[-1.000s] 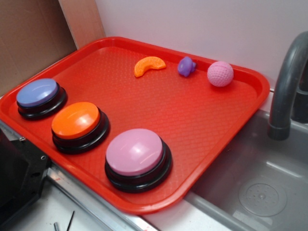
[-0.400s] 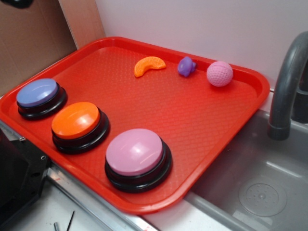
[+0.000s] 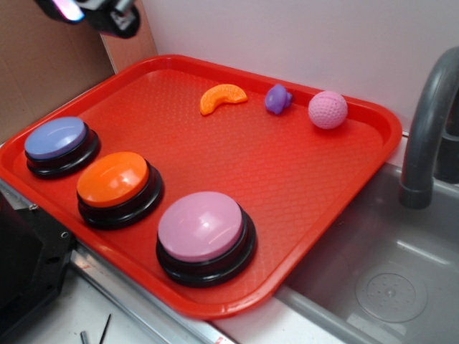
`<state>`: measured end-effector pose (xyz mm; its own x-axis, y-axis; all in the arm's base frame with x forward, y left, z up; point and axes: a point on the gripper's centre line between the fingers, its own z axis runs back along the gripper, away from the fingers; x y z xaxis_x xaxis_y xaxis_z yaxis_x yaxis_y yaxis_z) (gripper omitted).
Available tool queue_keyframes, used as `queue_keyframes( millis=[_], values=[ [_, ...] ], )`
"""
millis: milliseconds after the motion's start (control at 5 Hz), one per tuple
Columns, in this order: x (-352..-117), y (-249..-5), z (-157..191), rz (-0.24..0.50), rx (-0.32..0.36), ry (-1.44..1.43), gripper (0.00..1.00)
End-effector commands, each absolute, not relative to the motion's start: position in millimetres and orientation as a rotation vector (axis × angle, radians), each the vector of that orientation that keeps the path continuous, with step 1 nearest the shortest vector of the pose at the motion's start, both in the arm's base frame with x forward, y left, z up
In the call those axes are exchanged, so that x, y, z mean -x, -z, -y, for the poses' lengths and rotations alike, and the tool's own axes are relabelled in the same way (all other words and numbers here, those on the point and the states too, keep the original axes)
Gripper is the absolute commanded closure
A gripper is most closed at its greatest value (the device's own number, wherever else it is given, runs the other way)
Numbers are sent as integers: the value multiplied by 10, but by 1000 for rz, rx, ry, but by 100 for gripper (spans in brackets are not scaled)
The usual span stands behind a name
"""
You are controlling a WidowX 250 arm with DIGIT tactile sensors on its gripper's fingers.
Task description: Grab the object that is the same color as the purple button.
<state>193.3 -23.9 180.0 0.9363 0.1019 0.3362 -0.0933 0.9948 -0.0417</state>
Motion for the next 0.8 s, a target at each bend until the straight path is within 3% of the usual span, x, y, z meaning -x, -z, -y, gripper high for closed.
queue_keyframes(
  millis=[0,200,600],
  values=[
    [-2570,-1464,346,459,14,-139,0],
    [-2879,-1209,405,460,-17,-146,0],
    [-3190,-913,419,436,-80,-159,0]
  ],
)
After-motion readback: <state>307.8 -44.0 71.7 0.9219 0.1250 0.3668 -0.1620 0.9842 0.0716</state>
